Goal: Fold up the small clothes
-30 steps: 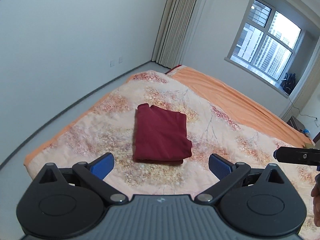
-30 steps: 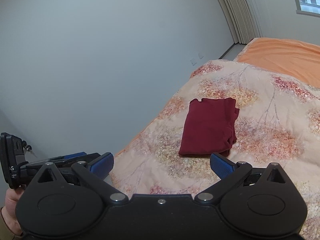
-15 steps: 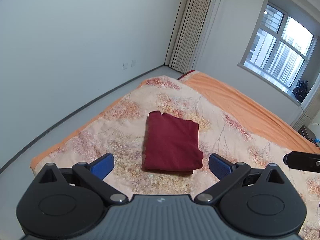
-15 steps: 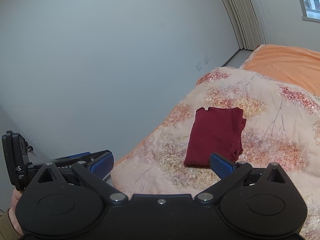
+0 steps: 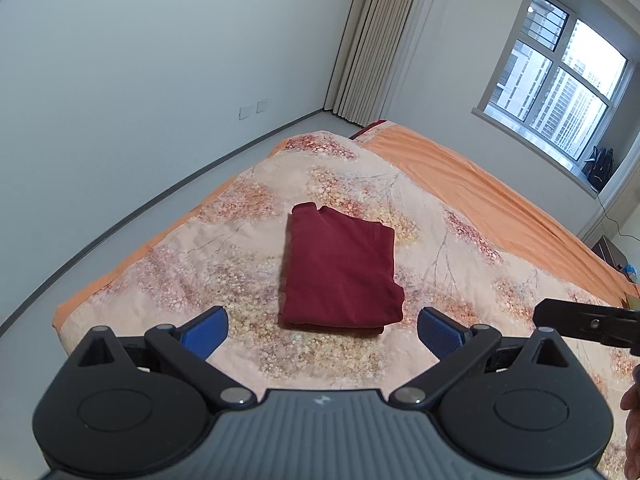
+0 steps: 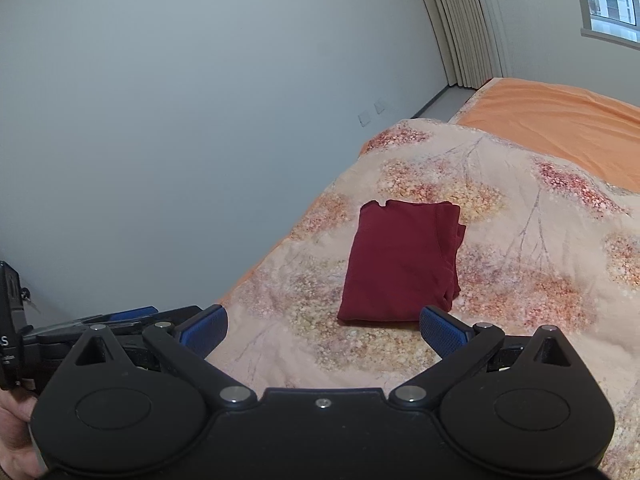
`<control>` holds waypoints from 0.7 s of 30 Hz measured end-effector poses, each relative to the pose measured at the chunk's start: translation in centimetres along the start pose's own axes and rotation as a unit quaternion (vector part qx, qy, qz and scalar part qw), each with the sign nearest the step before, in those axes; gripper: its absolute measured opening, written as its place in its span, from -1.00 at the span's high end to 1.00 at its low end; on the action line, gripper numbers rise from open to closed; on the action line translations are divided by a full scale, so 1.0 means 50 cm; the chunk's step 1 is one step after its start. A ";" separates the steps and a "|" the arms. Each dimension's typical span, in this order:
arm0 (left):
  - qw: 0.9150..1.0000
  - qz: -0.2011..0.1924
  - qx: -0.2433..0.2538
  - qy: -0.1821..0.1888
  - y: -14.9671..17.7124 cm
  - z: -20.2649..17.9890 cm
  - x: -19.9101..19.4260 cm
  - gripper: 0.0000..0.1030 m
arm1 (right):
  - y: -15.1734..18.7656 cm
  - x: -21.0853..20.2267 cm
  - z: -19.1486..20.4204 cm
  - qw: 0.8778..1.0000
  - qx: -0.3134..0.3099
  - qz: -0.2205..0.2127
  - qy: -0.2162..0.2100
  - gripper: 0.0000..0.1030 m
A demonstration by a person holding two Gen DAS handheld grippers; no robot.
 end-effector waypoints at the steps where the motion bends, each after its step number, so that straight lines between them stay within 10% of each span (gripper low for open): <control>1: 1.000 0.000 0.002 0.000 -0.001 -0.001 -0.001 -0.99 | 0.001 0.001 0.001 1.000 -0.001 0.000 0.000 -0.98; 21: 1.000 -0.008 0.001 0.002 -0.005 0.003 -0.014 -0.99 | -0.002 0.006 0.006 1.000 -0.001 0.000 -0.002 -0.99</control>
Point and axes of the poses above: each gripper's, at about its wrist camera, not at the fingertips, and x roughly the way its jaws point, z to its left, y to its underside, the point moved 3 cm from there along x, roughly the way its jaws point, and after that the axes turned 10 degrees about x, right-handed, at the moved point
